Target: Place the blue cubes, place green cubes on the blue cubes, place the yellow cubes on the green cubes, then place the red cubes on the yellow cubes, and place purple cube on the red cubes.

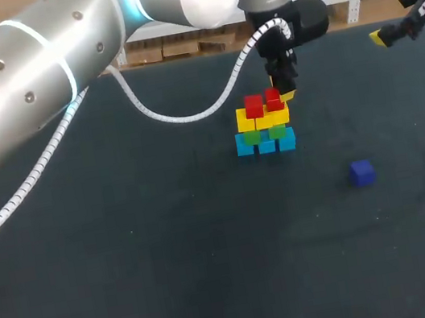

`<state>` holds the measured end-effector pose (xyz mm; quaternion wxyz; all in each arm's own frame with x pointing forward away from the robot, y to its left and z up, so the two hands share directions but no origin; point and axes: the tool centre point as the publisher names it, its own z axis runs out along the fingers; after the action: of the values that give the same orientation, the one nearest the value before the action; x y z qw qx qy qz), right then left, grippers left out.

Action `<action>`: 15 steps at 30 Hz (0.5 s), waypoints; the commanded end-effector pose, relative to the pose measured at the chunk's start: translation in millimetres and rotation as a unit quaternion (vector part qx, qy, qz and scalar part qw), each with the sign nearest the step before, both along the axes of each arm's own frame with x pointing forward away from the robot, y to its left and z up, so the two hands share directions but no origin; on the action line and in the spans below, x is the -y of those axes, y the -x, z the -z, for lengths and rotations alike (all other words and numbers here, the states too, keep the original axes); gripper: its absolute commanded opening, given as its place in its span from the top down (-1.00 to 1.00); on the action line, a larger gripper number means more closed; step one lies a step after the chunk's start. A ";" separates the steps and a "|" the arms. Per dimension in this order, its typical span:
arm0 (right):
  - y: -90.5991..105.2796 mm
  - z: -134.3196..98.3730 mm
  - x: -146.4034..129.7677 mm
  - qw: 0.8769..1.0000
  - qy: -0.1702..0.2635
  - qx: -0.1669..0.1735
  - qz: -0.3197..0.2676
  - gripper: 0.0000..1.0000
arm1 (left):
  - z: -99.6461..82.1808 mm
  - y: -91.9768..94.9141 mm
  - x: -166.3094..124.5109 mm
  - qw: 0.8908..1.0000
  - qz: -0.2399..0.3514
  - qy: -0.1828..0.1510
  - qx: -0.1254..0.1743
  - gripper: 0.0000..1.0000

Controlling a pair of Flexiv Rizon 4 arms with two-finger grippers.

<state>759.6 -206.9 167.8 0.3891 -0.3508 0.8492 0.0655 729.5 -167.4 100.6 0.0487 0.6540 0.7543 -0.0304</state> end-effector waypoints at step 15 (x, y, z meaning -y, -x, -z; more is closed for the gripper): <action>3.5 -0.5 -2.1 1.000 0.012 0.013 0.020 -1.00 | 3.6 -8.2 0.9 1.000 -0.004 -0.005 -0.011 1.00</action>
<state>759.6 -206.9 167.8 0.3891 -0.3508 0.8492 0.0655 732.8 -166.1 96.5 0.0430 0.6501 0.7580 -0.0328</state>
